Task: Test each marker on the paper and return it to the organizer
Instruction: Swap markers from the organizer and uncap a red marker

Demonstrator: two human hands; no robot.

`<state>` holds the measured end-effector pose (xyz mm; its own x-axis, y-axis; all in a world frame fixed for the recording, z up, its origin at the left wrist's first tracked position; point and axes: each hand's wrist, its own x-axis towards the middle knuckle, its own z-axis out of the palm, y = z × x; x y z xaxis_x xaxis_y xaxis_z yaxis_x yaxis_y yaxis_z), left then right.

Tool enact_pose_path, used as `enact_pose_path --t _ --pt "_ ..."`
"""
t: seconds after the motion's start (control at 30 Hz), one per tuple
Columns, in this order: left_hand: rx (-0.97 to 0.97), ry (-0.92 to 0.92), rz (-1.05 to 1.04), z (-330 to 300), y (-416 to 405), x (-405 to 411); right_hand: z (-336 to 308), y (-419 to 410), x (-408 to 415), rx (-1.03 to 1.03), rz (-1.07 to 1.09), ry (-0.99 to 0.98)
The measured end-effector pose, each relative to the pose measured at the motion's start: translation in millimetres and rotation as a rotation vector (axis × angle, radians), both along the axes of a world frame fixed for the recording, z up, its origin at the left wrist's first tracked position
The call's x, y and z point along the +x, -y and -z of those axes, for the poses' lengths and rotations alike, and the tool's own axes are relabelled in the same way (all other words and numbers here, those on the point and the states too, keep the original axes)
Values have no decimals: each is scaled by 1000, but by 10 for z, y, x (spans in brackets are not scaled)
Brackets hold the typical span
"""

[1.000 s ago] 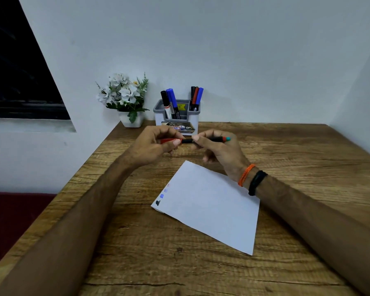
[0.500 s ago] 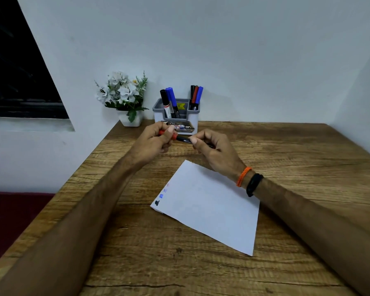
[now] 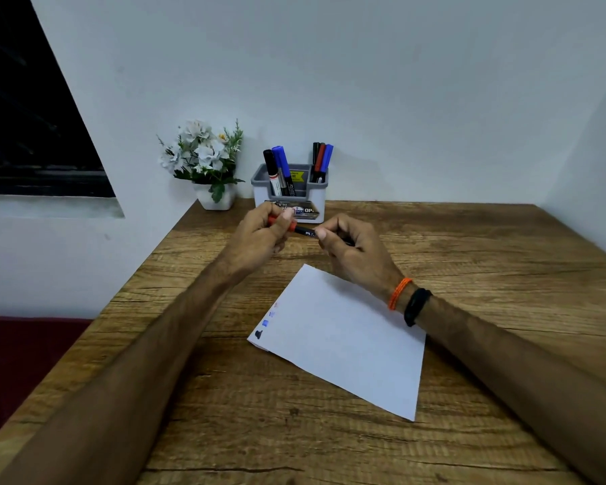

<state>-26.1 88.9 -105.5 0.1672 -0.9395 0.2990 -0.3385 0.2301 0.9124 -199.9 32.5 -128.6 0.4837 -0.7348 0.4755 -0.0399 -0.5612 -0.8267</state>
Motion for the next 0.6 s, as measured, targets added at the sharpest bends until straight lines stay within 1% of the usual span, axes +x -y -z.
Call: enact_pose_path --t 0.07,0.2,0.23,0.27,0.37,0.43,0.6 --pt "-33 -32 -10 -64 -10 -3 -114 12 -17 -18 14 -26" --pt "-161 -228 -92 -160 -29 -16 -231 -7 -15 -119 67 -99" --pt "-191 -248 -122 -177 -38 -30 -243 -30 -5 -132 57 -108" --pt "-214 -248 -145 -181 -43 -47 -246 -45 5 -152 45 -122" --pt "-231 -219 -158 -190 -60 -119 -301 -81 20 -343 45 -218" --pt "-242 -226 -151 -193 -50 -142 -337 -101 23 -431 56 -270" --pt "-250 -205 -142 -185 -35 -166 -335 -103 5 -478 48 -246"
